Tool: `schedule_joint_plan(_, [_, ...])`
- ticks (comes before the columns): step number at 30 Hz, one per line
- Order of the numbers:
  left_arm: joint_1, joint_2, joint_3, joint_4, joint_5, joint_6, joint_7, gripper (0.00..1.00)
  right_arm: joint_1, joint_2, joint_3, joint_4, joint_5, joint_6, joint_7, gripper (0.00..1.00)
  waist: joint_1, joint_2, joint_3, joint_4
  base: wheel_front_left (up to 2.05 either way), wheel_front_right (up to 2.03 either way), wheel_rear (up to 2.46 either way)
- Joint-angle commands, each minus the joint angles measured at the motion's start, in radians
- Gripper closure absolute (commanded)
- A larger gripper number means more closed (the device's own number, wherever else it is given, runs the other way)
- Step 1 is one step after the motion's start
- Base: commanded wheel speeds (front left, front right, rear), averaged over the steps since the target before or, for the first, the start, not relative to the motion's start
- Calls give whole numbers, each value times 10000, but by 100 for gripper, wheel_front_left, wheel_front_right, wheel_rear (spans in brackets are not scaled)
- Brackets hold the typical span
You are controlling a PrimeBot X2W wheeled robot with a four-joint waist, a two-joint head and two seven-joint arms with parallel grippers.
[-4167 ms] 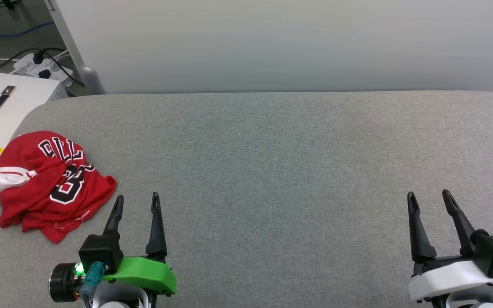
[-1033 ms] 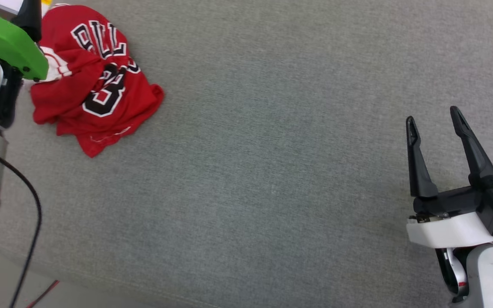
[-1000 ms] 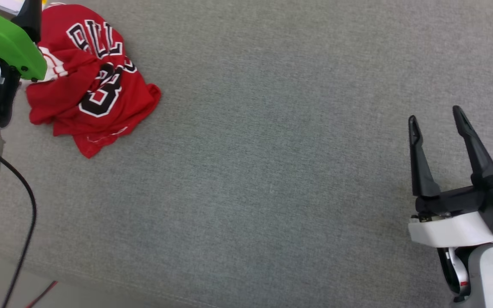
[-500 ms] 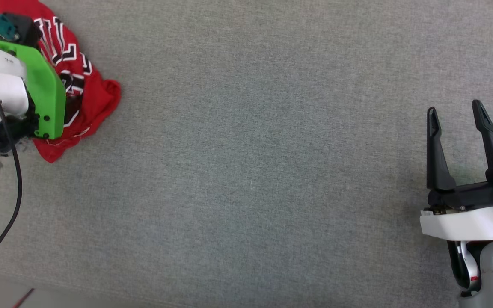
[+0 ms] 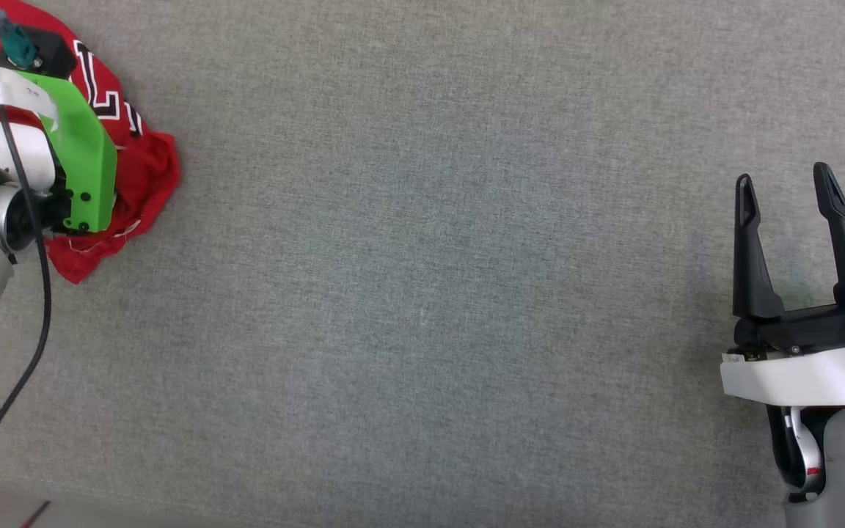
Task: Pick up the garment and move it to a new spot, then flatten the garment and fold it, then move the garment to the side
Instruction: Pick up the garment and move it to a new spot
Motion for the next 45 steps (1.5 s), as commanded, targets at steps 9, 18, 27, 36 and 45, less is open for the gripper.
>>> schedule_joint_plan(9, [-372, 26, -723, -400, 414, -28, -2367, 100, 141, 52, -156, 264, 427, -7, -59, 0, 0, -1, -1259, 96, 0, 0, 0])
schedule_joint_plan(18, [-1412, -135, -1719, -1766, 1216, -29, -3669, 100, 482, 57, -110, 504, 1096, -7, -59, 0, 0, -1, -2377, -139, 0, 0, 0])
schedule_joint_plan(27, [-2068, -1191, -2683, -3087, 1559, -29, -4265, 100, 688, 57, -248, 579, 1487, -7, -59, 0, 0, -1, -2754, -1175, 0, 0, 0])
schedule_joint_plan(36, [-2021, -2778, -3503, -3672, 1735, -29, -4577, 100, 860, 58, -526, 598, 1792, -7, -59, 0, 0, -1, -2692, -2410, 0, 0, 0])
schedule_joint_plan(45, [-58, -4639, -3686, -3739, 2651, -29, -4088, 100, 851, 58, -763, 571, 1936, -7, -59, 0, 0, -1, -2311, -2855, 0, 0, 0])
